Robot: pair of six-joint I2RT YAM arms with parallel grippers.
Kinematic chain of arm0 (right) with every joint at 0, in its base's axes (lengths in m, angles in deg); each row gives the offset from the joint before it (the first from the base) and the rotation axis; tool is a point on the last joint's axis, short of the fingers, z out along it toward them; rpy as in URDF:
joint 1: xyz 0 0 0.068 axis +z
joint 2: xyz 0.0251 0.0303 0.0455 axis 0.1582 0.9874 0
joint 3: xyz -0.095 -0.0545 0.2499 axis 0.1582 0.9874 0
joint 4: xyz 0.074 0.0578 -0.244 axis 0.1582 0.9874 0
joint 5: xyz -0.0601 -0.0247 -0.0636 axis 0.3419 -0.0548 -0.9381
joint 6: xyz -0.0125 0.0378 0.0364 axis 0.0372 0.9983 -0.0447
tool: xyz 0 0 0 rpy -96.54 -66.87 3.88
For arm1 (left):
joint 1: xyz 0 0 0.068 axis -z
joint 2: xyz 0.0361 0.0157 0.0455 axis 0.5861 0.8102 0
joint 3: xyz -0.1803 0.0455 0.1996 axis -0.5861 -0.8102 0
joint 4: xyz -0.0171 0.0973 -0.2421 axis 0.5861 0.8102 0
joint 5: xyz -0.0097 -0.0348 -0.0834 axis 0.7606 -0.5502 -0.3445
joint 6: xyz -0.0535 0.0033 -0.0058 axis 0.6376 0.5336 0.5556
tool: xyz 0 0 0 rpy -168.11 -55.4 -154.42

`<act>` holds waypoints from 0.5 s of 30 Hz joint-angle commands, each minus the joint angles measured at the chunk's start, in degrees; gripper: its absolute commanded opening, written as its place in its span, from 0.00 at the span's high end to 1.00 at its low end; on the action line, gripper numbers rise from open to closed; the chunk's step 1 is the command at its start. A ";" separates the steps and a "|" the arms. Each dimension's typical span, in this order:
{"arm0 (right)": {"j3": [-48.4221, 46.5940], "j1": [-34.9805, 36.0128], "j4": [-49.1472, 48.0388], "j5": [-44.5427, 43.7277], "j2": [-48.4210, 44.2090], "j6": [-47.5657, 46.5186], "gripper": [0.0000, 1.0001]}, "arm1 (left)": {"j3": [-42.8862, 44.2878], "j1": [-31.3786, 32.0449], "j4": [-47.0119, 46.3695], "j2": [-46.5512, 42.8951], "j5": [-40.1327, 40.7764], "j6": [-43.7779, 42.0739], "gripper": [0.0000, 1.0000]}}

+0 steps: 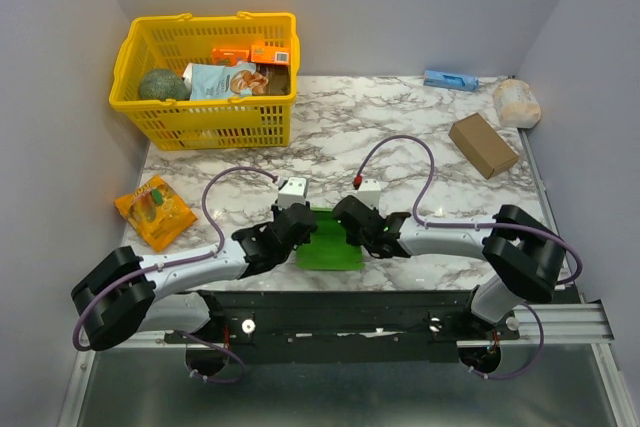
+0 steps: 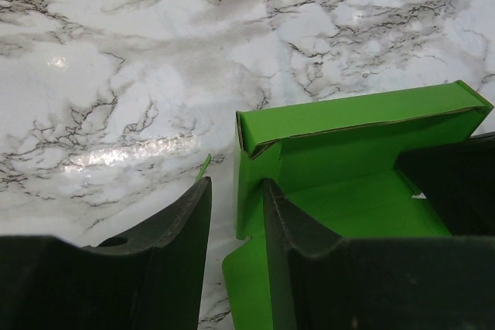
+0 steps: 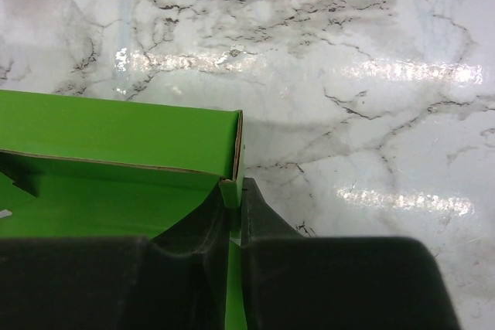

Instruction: Fold the paper box

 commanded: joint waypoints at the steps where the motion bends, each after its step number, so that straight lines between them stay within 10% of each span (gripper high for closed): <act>1: -0.94 -0.28 1.34 -1.88 1.20 -0.45 0.85 | -2.15 -0.49 -1.95 -1.99 -0.67 -0.10 0.60; 15: -0.50 -0.28 1.42 -2.06 -0.03 -0.45 0.86 | -3.65 -0.66 -7.22 1.34 -0.24 -1.07 0.68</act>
